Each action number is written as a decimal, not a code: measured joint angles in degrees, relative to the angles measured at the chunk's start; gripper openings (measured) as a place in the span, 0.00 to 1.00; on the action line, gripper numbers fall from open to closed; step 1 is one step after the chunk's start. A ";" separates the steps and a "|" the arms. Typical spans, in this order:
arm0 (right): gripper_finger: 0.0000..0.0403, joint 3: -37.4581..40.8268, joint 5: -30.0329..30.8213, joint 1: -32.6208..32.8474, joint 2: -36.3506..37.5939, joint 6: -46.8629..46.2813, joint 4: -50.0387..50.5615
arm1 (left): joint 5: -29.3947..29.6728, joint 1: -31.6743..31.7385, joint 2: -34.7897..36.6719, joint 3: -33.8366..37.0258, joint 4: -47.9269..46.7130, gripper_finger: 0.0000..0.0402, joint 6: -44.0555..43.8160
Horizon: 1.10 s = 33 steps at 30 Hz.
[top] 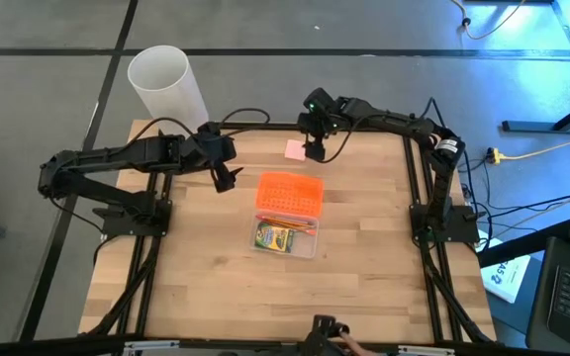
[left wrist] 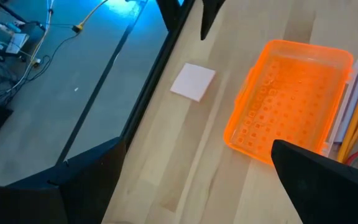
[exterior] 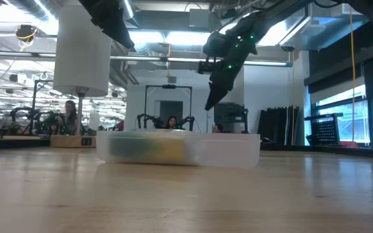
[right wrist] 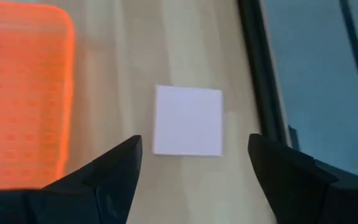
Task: Pack school essentials
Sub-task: Put the pink sticky notes into the orange supply box
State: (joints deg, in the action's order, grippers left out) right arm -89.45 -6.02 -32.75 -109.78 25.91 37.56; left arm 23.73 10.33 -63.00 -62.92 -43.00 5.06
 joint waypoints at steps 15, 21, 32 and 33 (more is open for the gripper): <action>0.77 0.00 -6.74 -0.30 -0.75 -0.68 0.16 | 0.00 0.00 0.00 0.00 0.02 0.99 0.01; 0.96 0.00 -7.61 -1.30 -2.52 -3.17 0.03 | -0.02 -0.02 0.00 0.00 0.04 0.99 0.00; 0.96 -0.02 -6.16 -1.33 -3.09 -1.58 -1.22 | -0.02 -0.01 0.00 0.02 0.04 0.99 0.00; 0.97 -0.04 -6.08 -1.40 -3.51 -1.40 -1.66 | -0.02 -0.02 0.00 0.02 0.06 0.99 0.02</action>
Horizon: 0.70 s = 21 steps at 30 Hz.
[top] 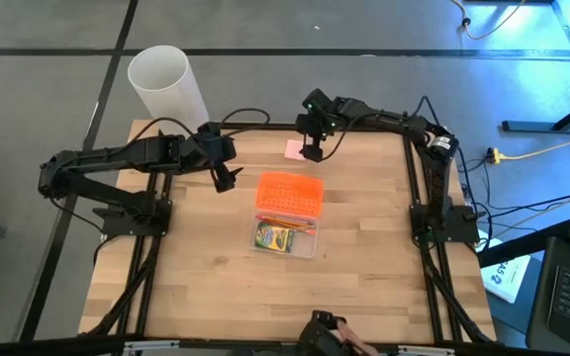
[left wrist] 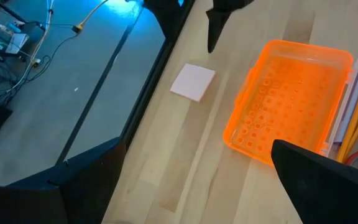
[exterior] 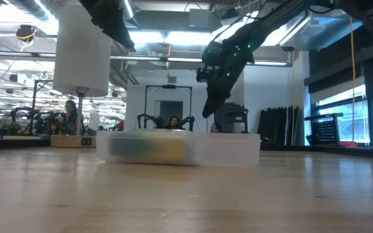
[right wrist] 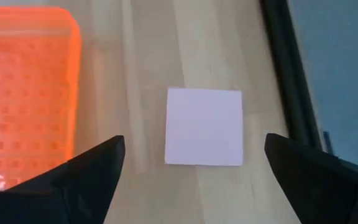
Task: Pack school essentials
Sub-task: Put the pink sticky notes into the orange supply box
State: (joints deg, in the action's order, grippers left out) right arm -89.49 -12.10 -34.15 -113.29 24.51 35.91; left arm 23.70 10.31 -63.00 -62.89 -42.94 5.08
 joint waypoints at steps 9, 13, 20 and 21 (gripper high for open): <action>0.97 0.00 -0.15 -0.53 -6.15 1.64 -3.10 | 0.02 0.00 0.00 0.00 -0.02 0.99 -0.02; 0.97 0.00 0.02 -0.93 -7.94 2.70 -4.86 | 0.02 0.00 0.00 0.00 0.00 0.99 -0.02; 0.97 0.04 1.37 -0.90 -8.71 4.50 -6.18 | 0.00 0.00 0.00 0.00 0.00 0.99 0.01; 0.97 0.04 1.40 -0.98 -8.77 4.53 -6.14 | 0.01 0.00 0.00 0.00 -0.01 0.99 0.00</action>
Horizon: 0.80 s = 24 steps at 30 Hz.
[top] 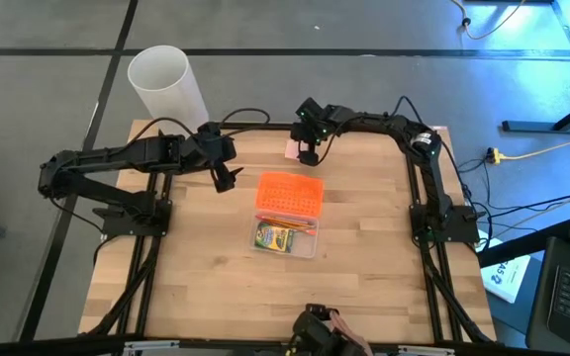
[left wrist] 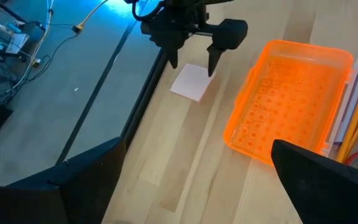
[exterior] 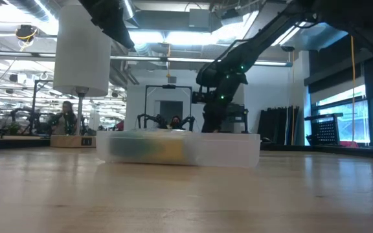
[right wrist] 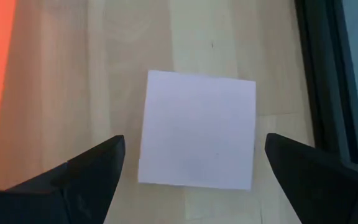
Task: Pack school essentials
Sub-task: Put the pink sticky notes into the orange supply box
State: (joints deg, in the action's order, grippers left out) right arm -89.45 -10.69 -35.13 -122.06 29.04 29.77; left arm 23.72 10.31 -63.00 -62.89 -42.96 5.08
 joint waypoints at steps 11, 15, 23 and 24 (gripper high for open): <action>0.97 0.02 0.12 -0.63 -2.57 0.00 -1.08 | 0.01 0.02 0.00 0.00 0.00 0.99 -0.02; 0.97 0.02 0.13 -0.73 -2.58 0.15 -1.57 | -0.01 0.00 0.00 0.00 0.00 0.99 -0.01; 0.97 0.02 -0.66 -0.71 -3.58 0.03 -1.96 | 0.01 0.02 0.02 0.00 0.02 0.99 -0.04; 0.97 0.00 -0.98 -0.71 -3.75 0.00 -1.99 | -0.01 0.00 0.00 0.00 0.02 0.99 -0.02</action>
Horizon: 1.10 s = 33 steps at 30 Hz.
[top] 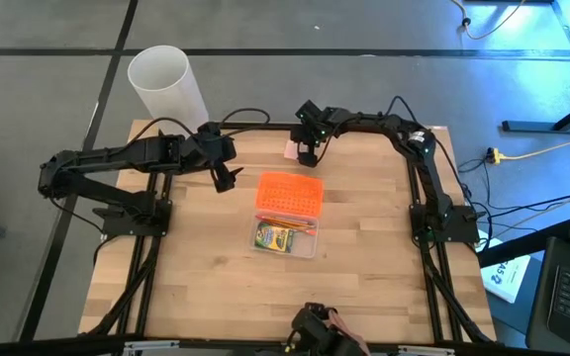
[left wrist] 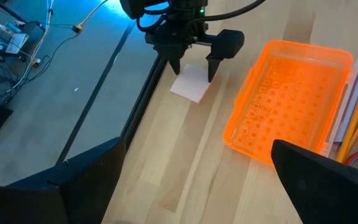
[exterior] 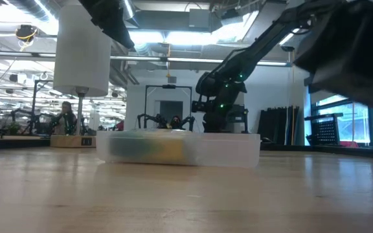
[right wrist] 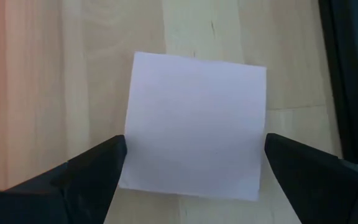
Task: Pack school essentials
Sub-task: Put the pink sticky notes into the orange supply box
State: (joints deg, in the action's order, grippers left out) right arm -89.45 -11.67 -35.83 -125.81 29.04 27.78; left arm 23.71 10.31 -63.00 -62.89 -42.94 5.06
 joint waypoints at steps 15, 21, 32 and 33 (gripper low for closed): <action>0.97 -0.13 -0.41 0.00 -0.88 -0.39 -0.85 | 0.01 0.01 0.00 0.00 -0.01 0.99 -0.02; 0.97 -0.13 -0.31 0.00 -0.90 -0.24 -0.67 | 0.01 0.02 0.00 0.00 -0.02 0.99 0.00; 0.97 -0.13 1.50 0.27 -0.89 -6.66 4.06 | 0.01 0.02 0.00 0.00 -0.02 0.99 0.02; 0.97 -0.13 1.82 0.34 -0.88 -6.91 4.31 | 0.01 0.02 0.00 0.00 -0.02 0.99 0.00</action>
State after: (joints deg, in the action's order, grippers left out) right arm -89.58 -9.86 -35.50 -126.69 22.12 32.09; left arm 23.71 10.32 -63.00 -62.89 -42.96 5.06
